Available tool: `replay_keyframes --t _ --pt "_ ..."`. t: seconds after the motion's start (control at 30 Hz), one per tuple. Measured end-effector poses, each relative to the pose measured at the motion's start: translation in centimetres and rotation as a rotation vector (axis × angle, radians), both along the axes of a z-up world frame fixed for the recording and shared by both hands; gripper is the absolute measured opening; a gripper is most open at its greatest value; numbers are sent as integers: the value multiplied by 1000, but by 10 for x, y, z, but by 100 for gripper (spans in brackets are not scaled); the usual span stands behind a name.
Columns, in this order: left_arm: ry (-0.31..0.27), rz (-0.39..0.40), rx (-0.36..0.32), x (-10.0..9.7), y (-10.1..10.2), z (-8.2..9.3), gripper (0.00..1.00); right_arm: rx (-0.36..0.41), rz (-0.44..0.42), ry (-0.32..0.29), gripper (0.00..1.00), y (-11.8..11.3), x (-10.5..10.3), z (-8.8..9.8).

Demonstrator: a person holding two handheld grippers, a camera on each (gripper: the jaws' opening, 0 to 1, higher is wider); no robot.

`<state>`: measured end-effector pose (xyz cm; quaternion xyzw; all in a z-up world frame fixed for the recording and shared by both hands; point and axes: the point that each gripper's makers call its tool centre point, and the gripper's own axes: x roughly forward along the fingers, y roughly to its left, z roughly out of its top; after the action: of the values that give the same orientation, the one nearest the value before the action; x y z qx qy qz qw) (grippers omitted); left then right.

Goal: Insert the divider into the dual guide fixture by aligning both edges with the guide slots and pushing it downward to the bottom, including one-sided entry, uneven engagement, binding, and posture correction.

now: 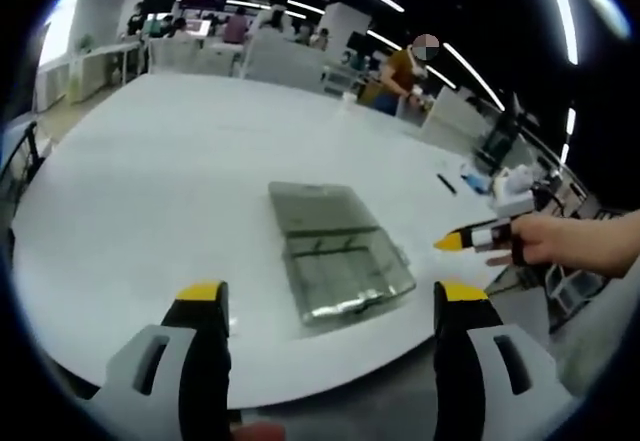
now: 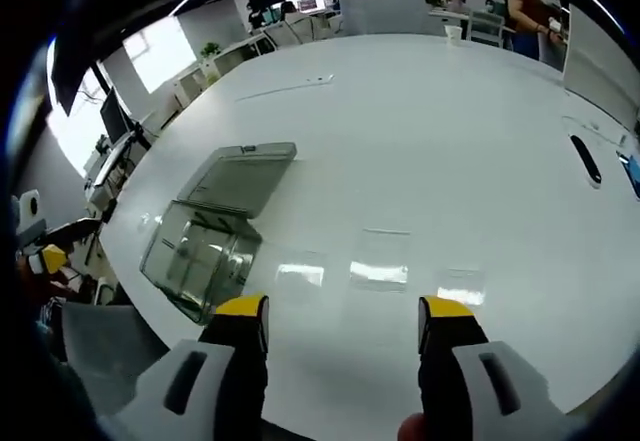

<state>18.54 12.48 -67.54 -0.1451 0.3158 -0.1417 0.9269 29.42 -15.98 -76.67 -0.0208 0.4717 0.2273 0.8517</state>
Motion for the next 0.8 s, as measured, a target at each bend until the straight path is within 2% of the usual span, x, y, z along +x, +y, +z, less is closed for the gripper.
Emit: replay_keyframes --t 0.27,0.8 --pt "5 7 3 0 5 -1 82 -40 7 17 50 -5 6 -11" --pt "16 5 1 3 8 -6 82 -101 23 61 44 -12 21 -35"
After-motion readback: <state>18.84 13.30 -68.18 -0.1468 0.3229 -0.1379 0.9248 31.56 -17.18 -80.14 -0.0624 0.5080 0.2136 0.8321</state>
